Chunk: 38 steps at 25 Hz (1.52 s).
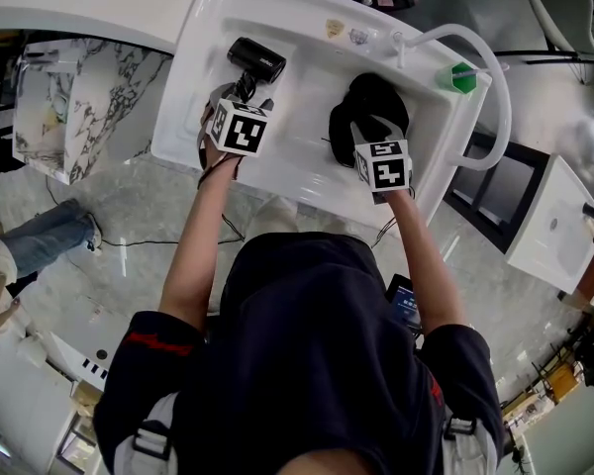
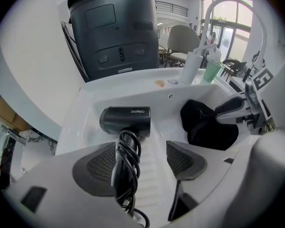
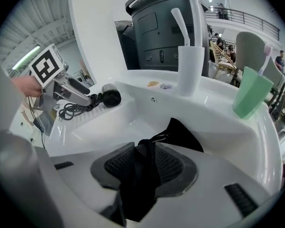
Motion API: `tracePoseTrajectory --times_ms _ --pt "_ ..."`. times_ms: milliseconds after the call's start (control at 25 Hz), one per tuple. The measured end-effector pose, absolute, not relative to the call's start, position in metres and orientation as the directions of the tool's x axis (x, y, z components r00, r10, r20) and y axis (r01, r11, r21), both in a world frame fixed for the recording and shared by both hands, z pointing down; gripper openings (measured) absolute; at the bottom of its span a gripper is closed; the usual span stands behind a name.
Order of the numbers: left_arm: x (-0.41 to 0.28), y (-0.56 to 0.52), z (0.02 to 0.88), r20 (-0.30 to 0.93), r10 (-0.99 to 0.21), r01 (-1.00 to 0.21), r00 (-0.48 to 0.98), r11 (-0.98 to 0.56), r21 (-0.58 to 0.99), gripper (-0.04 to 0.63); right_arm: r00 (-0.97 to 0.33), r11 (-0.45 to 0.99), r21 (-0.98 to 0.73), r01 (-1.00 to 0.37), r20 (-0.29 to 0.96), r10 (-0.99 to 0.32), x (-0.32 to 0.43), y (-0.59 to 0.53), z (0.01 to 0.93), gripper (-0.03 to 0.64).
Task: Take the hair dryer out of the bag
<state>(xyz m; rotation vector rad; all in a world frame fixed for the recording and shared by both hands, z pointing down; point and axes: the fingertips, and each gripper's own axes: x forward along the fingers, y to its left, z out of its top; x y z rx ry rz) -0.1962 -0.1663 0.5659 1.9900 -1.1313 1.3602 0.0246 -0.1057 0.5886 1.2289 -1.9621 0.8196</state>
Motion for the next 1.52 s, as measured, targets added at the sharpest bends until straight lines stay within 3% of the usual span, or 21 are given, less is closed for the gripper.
tracePoseTrajectory --times_ms 480,760,1000,1120,1200,1520 --pt "-0.141 -0.138 0.55 0.885 -0.384 -0.778 0.264 -0.626 -0.04 0.324 -0.303 0.342 -0.148 -0.928 0.835 -0.46 0.037 -0.088 0.605 0.155" --pt "-0.116 -0.105 0.558 0.885 -0.333 -0.729 0.324 -0.684 0.01 0.316 -0.274 0.327 -0.134 -0.935 0.859 -0.433 0.04 -0.076 0.62 0.154" --pt "-0.099 -0.083 0.567 0.887 -0.294 -0.691 0.356 -0.721 0.038 0.193 -0.251 0.305 -0.124 -0.944 0.872 -0.421 0.045 -0.068 0.63 0.153" --pt "-0.093 -0.073 0.571 0.887 -0.275 -0.674 0.372 -0.737 0.054 0.087 -0.239 0.293 -0.118 -0.949 0.877 -0.417 0.047 -0.067 0.635 0.153" --pt "-0.091 -0.068 0.573 0.887 -0.263 -0.67 0.38 -0.74 0.068 0.05 -0.231 0.285 -0.116 -0.951 0.881 -0.412 0.049 -0.066 0.638 0.153" --pt "-0.087 -0.057 0.574 0.875 -0.193 -0.635 0.443 -0.756 0.155 0.015 -0.205 0.254 -0.111 -0.961 0.9 -0.384 0.053 -0.067 0.648 0.153"
